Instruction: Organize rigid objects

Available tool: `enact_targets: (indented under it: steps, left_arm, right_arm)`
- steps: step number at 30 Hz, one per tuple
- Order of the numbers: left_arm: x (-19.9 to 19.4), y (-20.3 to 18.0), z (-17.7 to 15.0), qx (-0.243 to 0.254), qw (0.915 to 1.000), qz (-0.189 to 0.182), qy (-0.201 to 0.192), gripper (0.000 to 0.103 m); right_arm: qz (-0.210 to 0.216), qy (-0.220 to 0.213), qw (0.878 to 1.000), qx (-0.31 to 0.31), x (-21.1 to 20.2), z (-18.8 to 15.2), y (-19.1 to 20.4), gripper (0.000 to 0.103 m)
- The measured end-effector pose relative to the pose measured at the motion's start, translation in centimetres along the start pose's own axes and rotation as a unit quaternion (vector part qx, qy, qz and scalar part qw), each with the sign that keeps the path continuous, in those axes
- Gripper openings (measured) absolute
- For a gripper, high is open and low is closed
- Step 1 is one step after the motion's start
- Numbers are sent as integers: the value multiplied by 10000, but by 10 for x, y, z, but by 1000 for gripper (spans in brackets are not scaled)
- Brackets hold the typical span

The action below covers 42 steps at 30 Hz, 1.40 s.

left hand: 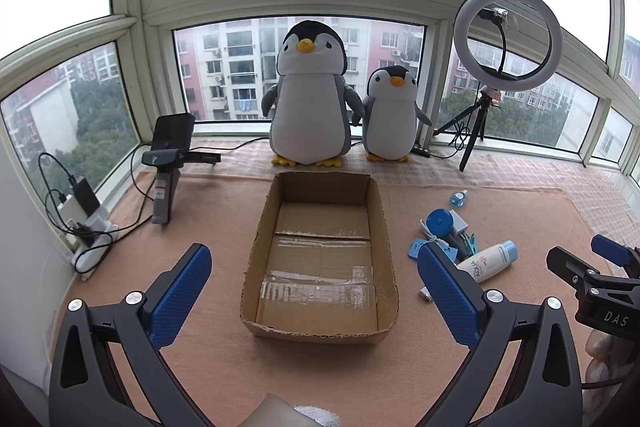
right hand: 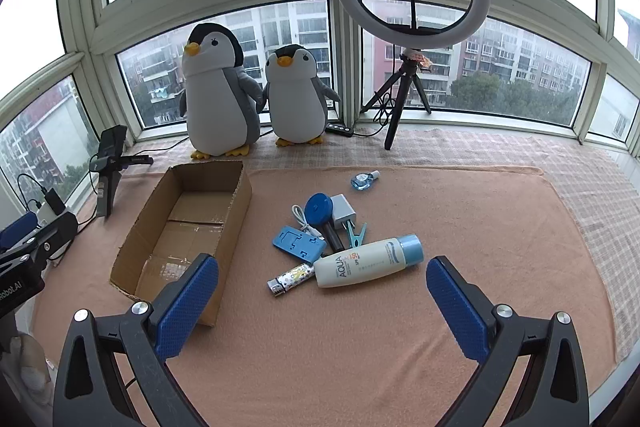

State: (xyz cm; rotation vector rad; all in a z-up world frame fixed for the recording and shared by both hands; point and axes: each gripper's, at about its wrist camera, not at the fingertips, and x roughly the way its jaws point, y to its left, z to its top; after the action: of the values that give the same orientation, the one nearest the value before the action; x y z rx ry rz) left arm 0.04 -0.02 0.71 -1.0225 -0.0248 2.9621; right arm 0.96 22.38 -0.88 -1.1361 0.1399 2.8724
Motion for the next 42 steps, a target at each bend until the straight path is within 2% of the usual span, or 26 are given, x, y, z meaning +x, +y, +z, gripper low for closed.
enact_targets:
  steps: [30,42]
  left_arm:
    - [5,-1,-3,-13,10000,5,35,102]
    - [20,7,-8,-51,9997,149,204,102]
  right_arm:
    - [18,106,9999,65,7,-2,-5,103]
    - [103,269,9994,201,20,-3,-15,103]
